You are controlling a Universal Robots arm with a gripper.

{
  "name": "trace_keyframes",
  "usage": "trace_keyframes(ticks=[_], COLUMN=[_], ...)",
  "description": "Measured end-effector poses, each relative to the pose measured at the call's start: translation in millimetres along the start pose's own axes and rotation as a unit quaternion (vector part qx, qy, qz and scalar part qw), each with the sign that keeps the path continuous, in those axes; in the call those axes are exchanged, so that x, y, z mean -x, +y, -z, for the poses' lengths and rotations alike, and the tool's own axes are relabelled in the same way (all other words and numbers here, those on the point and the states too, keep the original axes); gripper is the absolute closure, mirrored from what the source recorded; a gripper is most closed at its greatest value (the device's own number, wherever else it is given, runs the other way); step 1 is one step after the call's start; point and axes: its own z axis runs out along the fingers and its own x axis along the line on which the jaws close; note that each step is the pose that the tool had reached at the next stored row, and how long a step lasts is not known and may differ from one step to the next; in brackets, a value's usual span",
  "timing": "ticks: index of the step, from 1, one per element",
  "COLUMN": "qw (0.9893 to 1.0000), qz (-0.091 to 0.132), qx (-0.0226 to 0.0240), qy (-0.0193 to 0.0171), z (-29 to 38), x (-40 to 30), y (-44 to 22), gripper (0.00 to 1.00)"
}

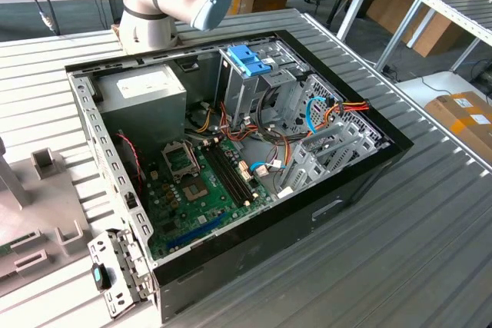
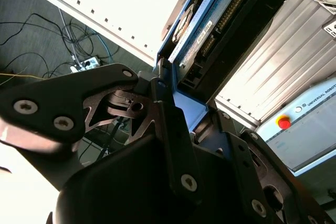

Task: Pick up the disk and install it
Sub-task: 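Pick up the disk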

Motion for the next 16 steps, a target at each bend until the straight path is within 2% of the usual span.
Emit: trace_keyframes(ticks=[16], qw=[1.0000], qz=[0.000], qx=[0.0000], qy=[0.0000], z=[-3.3], x=[-5.1], y=[-7.9], gripper=[0.63])
